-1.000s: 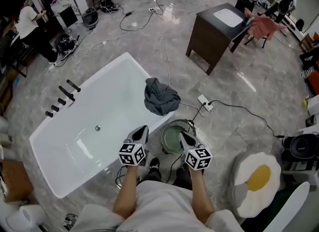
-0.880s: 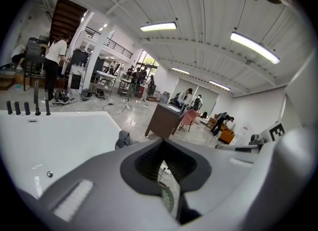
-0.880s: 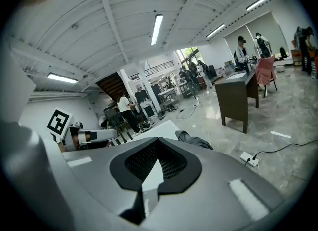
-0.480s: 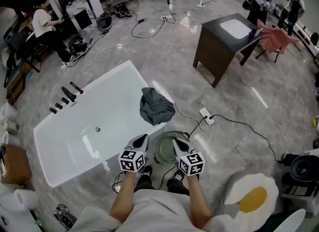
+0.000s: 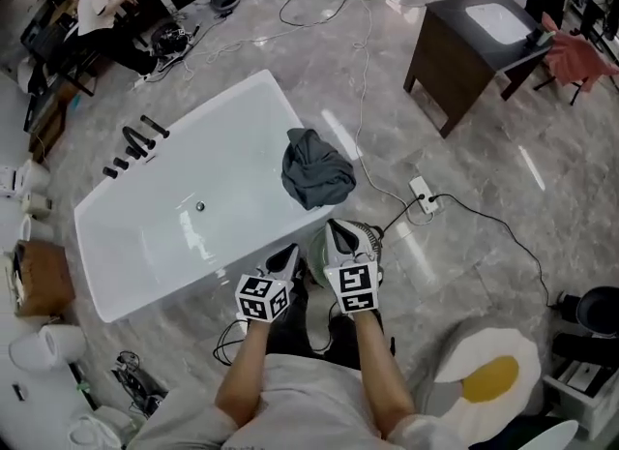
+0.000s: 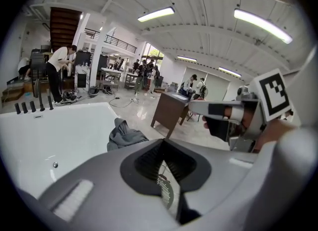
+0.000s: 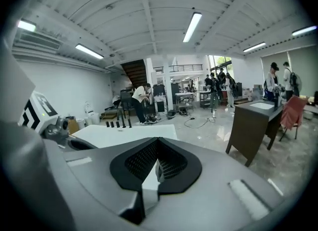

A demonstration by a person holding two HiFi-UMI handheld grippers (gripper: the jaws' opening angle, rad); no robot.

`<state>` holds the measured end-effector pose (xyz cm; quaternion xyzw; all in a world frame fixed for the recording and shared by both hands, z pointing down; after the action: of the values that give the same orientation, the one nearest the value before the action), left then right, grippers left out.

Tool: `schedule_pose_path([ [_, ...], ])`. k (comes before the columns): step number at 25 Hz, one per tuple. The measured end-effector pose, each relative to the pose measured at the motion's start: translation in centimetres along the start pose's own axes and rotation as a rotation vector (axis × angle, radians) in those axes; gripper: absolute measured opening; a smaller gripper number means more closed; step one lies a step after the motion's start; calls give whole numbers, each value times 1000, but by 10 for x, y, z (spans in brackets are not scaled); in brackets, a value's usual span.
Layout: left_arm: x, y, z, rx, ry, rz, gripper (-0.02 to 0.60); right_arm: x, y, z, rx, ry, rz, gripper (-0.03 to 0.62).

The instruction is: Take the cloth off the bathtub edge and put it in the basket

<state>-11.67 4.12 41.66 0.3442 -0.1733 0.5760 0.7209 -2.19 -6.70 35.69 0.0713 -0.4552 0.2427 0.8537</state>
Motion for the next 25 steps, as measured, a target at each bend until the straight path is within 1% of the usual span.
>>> schedule_pose_path([
  [2,-3,12,13,17,0,-13,57,-4,7,17,0,4,-13,0],
  [3,-3,19,21,26,3,-16,57,-4,10,27,-9,3,9,0],
  [5,-1,40,37,40,18,-22,57,3,11,49,-29,-6,106,1],
  [7,0,66,55,51,37,-21,57,14,4,70,-25,-35,247,0],
  [9,-3,93,74,63,55,-9,58,26,-8,90,13,-73,386,2],
  [11,-4,120,93,78,77,6,58,40,-17,114,57,-78,457,2],
  [14,-5,155,121,105,112,37,58,65,-29,149,104,-26,482,2],
  [16,-6,171,140,133,126,71,58,78,-42,160,159,-23,478,2],
  [18,-10,185,158,165,130,105,60,85,-59,159,235,-89,504,2],
  [20,-14,197,177,197,132,128,69,90,-79,156,299,-174,582,2],
  [21,-16,201,186,212,139,137,87,93,-87,157,322,-190,610,2],
  [22,-17,205,196,225,149,147,113,97,-94,162,333,-182,621,2],
  [23,-17,208,205,233,159,157,125,101,-99,169,330,-156,624,2],
  [25,-19,215,221,245,169,175,158,108,-105,189,282,-91,609,2],
])
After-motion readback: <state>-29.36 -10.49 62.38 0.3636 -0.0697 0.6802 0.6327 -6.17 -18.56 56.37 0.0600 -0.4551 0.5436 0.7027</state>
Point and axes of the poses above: the fingertips, and each gripper's own axes: z forward along the fingers, y to its left, x out of its underside, the point moved 5 cm from there along -z, backward along the fingers, and after that the axes turned 14 degrees about y, right-handed, at the moved point
